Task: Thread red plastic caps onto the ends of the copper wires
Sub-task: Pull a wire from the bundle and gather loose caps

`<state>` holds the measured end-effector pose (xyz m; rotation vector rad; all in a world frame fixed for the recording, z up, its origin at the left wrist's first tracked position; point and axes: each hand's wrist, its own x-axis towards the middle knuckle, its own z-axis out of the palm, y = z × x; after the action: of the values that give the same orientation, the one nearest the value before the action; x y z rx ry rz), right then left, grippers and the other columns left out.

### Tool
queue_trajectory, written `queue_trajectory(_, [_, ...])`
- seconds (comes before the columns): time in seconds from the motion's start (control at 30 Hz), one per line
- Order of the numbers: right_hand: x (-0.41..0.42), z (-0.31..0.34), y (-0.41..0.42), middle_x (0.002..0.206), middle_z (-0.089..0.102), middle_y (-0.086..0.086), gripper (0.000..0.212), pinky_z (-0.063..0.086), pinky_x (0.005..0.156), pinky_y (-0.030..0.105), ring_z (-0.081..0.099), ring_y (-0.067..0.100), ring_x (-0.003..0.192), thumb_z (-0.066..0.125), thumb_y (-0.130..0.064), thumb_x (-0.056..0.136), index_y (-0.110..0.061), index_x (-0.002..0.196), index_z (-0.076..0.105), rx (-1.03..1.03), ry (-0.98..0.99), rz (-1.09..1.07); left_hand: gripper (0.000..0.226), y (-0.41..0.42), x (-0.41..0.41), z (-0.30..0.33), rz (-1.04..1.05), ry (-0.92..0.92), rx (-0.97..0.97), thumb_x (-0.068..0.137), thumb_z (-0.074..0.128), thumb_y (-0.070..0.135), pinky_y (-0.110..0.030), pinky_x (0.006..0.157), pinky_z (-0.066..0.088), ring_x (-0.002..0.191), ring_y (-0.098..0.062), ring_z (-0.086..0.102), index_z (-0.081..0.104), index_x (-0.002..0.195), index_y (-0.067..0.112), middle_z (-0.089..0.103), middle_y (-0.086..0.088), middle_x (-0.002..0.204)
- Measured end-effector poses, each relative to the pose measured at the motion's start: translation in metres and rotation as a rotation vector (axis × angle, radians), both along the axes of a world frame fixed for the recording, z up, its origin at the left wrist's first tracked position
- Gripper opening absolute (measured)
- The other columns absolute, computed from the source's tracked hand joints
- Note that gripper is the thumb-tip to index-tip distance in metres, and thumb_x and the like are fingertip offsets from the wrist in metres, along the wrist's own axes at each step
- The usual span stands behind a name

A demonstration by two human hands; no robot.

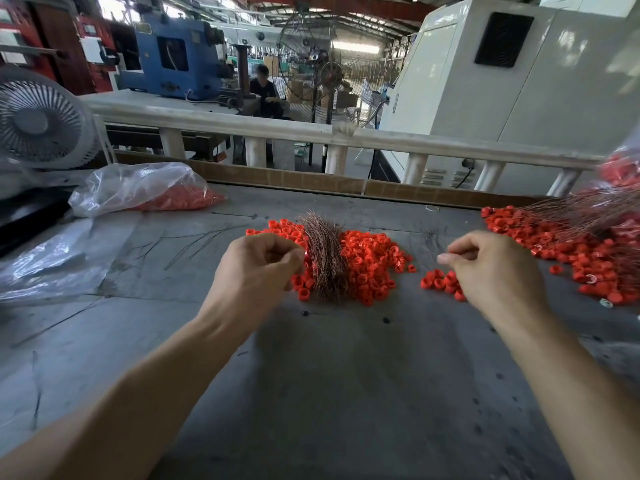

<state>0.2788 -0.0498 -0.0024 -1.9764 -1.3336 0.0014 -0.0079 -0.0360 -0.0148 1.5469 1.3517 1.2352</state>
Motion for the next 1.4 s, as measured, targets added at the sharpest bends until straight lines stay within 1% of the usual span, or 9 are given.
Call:
queue_trajectory(0.17, [0.012, -0.002, 0.004, 0.061, 0.069, -0.01, 0.021, 0.056, 0.069, 0.036, 0.068, 0.015, 0.061, 0.084, -0.034, 0.08, -0.026, 0.07, 0.067, -0.105, 0.01, -0.052, 0.01, 0.002, -0.002, -0.004, 0.056, 0.201, 0.026, 0.089, 0.074, 0.025, -0.04, 0.077, 0.06, 0.075, -0.01, 0.069, 0.076, 0.08, 0.029, 0.073, 0.011, 0.075])
queue_trajectory(0.3, [0.015, -0.003, 0.004, 0.048, 0.061, -0.022, 0.023, 0.039, 0.054, 0.024, 0.059, 0.0, 0.054, 0.081, -0.036, 0.082, -0.028, 0.065, 0.067, -0.151, -0.045, -0.088, 0.011, 0.003, -0.002, -0.004, 0.107, 0.306, 0.045, 0.088, 0.074, 0.028, -0.023, 0.062, 0.049, 0.07, -0.001, 0.065, 0.074, 0.077, 0.032, 0.07, 0.017, 0.071])
queue_trajectory(0.4, [0.018, -0.003, 0.004, 0.045, 0.061, -0.02, 0.023, 0.036, 0.053, 0.024, 0.059, 0.002, 0.054, 0.078, -0.036, 0.085, -0.027, 0.067, 0.068, -0.171, -0.056, -0.099, 0.011, 0.004, -0.003, -0.004, 0.109, 0.353, 0.039, 0.088, 0.074, 0.029, -0.02, 0.058, 0.045, 0.069, 0.0, 0.064, 0.073, 0.078, 0.033, 0.069, 0.017, 0.071])
queue_trajectory(0.57, [0.024, -0.004, 0.004, 0.075, 0.07, -0.002, 0.024, 0.045, 0.063, 0.031, 0.063, 0.025, 0.074, 0.072, -0.036, 0.092, -0.026, 0.07, 0.07, -0.228, -0.115, -0.106, 0.013, 0.004, -0.004, -0.005, 0.095, 0.379, 0.05, 0.088, 0.074, 0.03, -0.022, 0.058, 0.05, 0.066, -0.001, 0.065, 0.071, 0.075, 0.035, 0.069, 0.016, 0.07])
queue_trajectory(0.7, [0.02, 0.0, 0.003, 0.089, 0.073, 0.003, 0.014, 0.053, 0.076, 0.038, 0.065, 0.031, 0.087, 0.071, -0.036, 0.092, -0.024, 0.087, 0.074, -0.184, -0.172, -0.107, 0.012, 0.005, -0.004, -0.006, 0.098, 0.397, 0.057, 0.087, 0.075, 0.031, -0.021, 0.059, 0.047, 0.071, 0.001, 0.064, 0.072, 0.076, 0.034, 0.069, 0.017, 0.073])
queue_trajectory(0.83, [0.001, 0.003, -0.001, 0.095, 0.073, -0.002, 0.005, 0.055, 0.078, 0.035, 0.067, 0.019, 0.087, 0.071, -0.024, 0.092, -0.025, 0.093, 0.076, 0.067, -0.121, 0.088, 0.011, 0.005, -0.004, -0.006, 0.092, 0.426, 0.071, 0.087, 0.076, 0.029, -0.018, 0.057, 0.043, 0.069, 0.002, 0.062, 0.072, 0.077, 0.032, 0.068, 0.017, 0.073])
queue_trajectory(1.03, [-0.046, -0.001, -0.009, 0.086, 0.066, -0.013, 0.007, 0.047, 0.075, 0.023, 0.06, 0.003, 0.077, 0.08, -0.025, 0.086, -0.027, 0.092, 0.078, 0.036, -0.122, 0.512, 0.018, 0.004, -0.004, -0.009, 0.042, 0.46, 0.066, 0.086, 0.078, 0.027, -0.012, 0.046, 0.035, 0.051, 0.006, 0.058, 0.071, 0.07, 0.029, 0.062, 0.018, 0.058])
queue_trajectory(1.23, [-0.075, -0.008, -0.008, 0.087, 0.052, -0.019, 0.024, 0.046, 0.076, 0.026, 0.052, 0.004, 0.077, 0.08, -0.03, 0.086, -0.027, 0.109, 0.074, 0.1, -0.226, 0.635, 0.015, 0.002, 0.0, -0.011, 0.003, 0.502, 0.103, 0.081, 0.081, 0.033, -0.009, 0.047, 0.036, 0.06, 0.008, 0.058, 0.071, 0.07, 0.032, 0.066, 0.017, 0.065])
queue_trajectory(1.4, [-0.093, -0.013, -0.005, 0.104, 0.063, -0.01, 0.023, 0.05, 0.083, 0.032, 0.057, 0.011, 0.098, 0.076, -0.029, 0.089, -0.027, 0.111, 0.073, 0.15, -0.333, 0.647, 0.01, 0.003, 0.001, -0.011, -0.002, 0.539, 0.102, 0.08, 0.08, 0.033, -0.01, 0.05, 0.032, 0.066, 0.007, 0.058, 0.072, 0.075, 0.035, 0.066, 0.019, 0.07])
